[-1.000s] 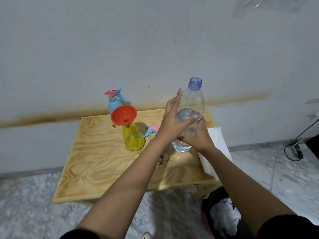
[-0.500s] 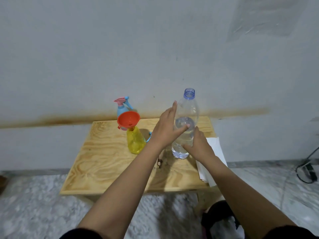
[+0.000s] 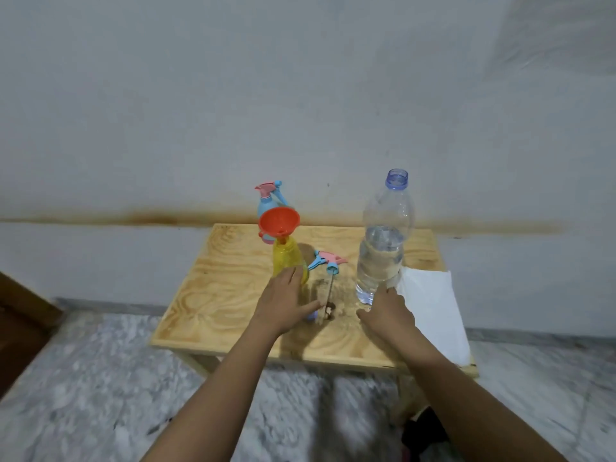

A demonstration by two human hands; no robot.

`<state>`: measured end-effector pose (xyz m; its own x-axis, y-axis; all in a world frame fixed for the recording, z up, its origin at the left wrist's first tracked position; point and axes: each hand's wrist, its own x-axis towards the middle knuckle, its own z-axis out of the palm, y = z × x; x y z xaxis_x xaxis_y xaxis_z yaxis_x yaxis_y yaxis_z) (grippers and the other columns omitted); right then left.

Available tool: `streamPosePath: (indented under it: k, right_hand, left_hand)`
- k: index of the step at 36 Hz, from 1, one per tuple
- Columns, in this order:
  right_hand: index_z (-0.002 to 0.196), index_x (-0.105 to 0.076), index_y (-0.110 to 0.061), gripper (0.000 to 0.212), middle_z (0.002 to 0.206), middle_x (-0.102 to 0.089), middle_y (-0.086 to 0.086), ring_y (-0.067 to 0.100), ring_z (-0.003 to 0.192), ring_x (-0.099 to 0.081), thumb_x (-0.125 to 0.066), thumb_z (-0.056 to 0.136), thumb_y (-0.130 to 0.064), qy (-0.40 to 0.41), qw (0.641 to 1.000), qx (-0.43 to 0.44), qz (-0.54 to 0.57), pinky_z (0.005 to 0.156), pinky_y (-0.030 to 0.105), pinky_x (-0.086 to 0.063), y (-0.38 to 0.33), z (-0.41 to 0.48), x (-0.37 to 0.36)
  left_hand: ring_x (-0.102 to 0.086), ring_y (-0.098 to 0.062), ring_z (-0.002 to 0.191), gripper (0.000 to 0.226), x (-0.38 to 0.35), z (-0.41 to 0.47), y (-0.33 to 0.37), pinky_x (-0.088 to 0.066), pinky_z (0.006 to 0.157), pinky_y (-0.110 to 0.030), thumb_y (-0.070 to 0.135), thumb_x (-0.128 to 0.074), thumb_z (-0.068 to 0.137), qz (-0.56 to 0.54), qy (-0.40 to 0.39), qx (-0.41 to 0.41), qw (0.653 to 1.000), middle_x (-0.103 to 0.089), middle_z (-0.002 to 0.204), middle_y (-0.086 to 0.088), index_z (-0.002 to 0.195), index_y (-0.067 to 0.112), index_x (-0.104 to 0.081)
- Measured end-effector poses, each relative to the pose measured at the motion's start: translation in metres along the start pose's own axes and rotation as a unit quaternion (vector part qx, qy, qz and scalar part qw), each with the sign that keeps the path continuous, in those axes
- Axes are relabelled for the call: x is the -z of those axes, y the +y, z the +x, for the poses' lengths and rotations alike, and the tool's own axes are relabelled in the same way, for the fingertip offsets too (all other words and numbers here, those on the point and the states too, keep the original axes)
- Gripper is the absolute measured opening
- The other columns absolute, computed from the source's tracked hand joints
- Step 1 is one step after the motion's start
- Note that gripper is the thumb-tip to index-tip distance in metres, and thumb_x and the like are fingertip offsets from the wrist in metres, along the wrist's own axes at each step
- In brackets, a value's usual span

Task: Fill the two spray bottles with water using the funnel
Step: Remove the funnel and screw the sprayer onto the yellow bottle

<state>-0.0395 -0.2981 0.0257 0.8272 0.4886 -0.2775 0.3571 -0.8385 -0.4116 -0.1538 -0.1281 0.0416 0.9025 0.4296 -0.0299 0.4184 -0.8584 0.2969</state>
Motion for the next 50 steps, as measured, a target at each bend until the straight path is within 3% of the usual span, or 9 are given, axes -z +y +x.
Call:
streamPosePath:
  k: [6,10,16,23,29,37,41,47,50]
  right_hand:
    - [0.128,-0.039,-0.008,0.054,0.13,-0.047,0.015,0.032,0.123,-0.044,-0.058,0.086,-0.035,-0.023,0.998,0.061,0.018,0.091,0.038,-0.042,-0.038,0.004,-0.019]
    - [0.142,-0.028,-0.009,0.073,0.136,-0.045,0.012,0.03,0.126,-0.044,-0.063,0.085,-0.037,0.014,0.988,0.126,0.091,0.096,0.039,-0.043,-0.079,0.02,-0.017]
    - [0.149,-0.012,-0.012,0.096,0.152,-0.025,0.007,0.021,0.14,-0.025,-0.069,0.079,-0.047,0.12,0.957,0.17,0.204,0.107,0.036,-0.032,-0.144,0.041,0.003]
    - [0.148,-0.012,-0.013,0.114,0.151,-0.025,0.005,0.018,0.139,-0.026,-0.079,0.065,-0.052,0.13,0.953,0.173,0.21,0.104,0.034,-0.034,-0.187,0.067,0.006]
    - [0.146,-0.02,-0.011,0.108,0.145,-0.028,0.004,0.016,0.131,-0.034,-0.08,0.065,-0.048,0.128,0.953,0.16,0.225,0.096,0.019,-0.029,-0.194,0.075,-0.002]
    - [0.142,-0.029,-0.014,0.1,0.137,-0.032,0.001,0.006,0.115,-0.035,-0.084,0.062,-0.041,0.129,0.95,0.147,0.242,0.091,0.019,-0.032,-0.192,0.076,-0.006]
    - [0.142,-0.03,-0.014,0.102,0.136,-0.033,0.002,0.004,0.113,-0.033,-0.086,0.06,-0.04,0.13,0.948,0.138,0.256,0.091,0.019,-0.032,-0.192,0.077,-0.005]
    - [0.141,-0.032,-0.014,0.104,0.137,-0.033,0.004,0.006,0.113,-0.034,-0.087,0.057,-0.039,0.122,0.951,0.133,0.252,0.092,0.018,-0.032,-0.192,0.079,-0.002]
    - [0.14,-0.034,-0.014,0.1,0.137,-0.035,0.005,0.007,0.112,-0.035,-0.087,0.058,-0.039,0.123,0.952,0.13,0.247,0.091,0.02,-0.033,-0.192,0.08,-0.001]
  left_hand:
    - [-0.018,-0.022,0.144,0.095,0.0,-0.011,-0.04,-0.019,0.116,-0.041,0.066,-0.051,0.084,-0.001,-0.005,0.053,0.999,-0.02,0.157,-0.01,0.151,0.009,-0.014]
    - [-0.011,-0.021,0.146,0.101,0.009,0.0,-0.06,-0.014,0.118,-0.038,0.067,-0.051,0.083,-0.003,0.009,0.066,0.998,-0.012,0.159,-0.01,0.151,0.007,-0.007]
    - [-0.009,-0.021,0.147,0.103,0.016,0.032,-0.08,-0.011,0.119,-0.036,0.067,-0.051,0.083,-0.027,0.022,0.035,0.999,-0.01,0.159,-0.012,0.151,0.003,-0.005]
    - [-0.033,-0.024,0.137,0.093,0.008,0.072,-0.093,-0.032,0.11,-0.036,0.055,-0.066,0.078,-0.119,0.042,-0.004,0.992,-0.035,0.147,-0.012,0.146,0.006,-0.027]
    - [-0.044,-0.024,0.127,0.085,-0.005,0.083,-0.093,-0.045,0.095,-0.035,0.045,-0.066,0.082,-0.208,0.026,-0.014,0.978,-0.042,0.141,-0.009,0.148,0.014,-0.023]
    - [-0.038,-0.024,0.13,0.072,-0.014,0.09,-0.098,-0.036,0.102,-0.03,0.026,-0.062,0.089,-0.265,0.007,-0.024,0.964,-0.036,0.143,-0.012,0.146,0.005,-0.023]
    - [-0.04,-0.02,0.129,0.066,-0.017,0.093,-0.102,-0.031,0.099,-0.022,0.023,-0.062,0.09,-0.318,0.021,-0.033,0.947,-0.039,0.141,-0.008,0.145,0.01,-0.027]
    - [-0.04,-0.008,0.122,0.063,-0.015,0.096,-0.107,-0.034,0.097,-0.022,0.022,-0.062,0.091,-0.386,0.004,-0.037,0.922,-0.04,0.138,0.001,0.144,0.017,-0.028]
    - [-0.04,-0.011,0.124,0.062,-0.013,0.097,-0.109,-0.033,0.096,-0.022,0.022,-0.06,0.092,-0.382,-0.002,-0.048,0.923,-0.04,0.138,-0.001,0.144,0.016,-0.028]
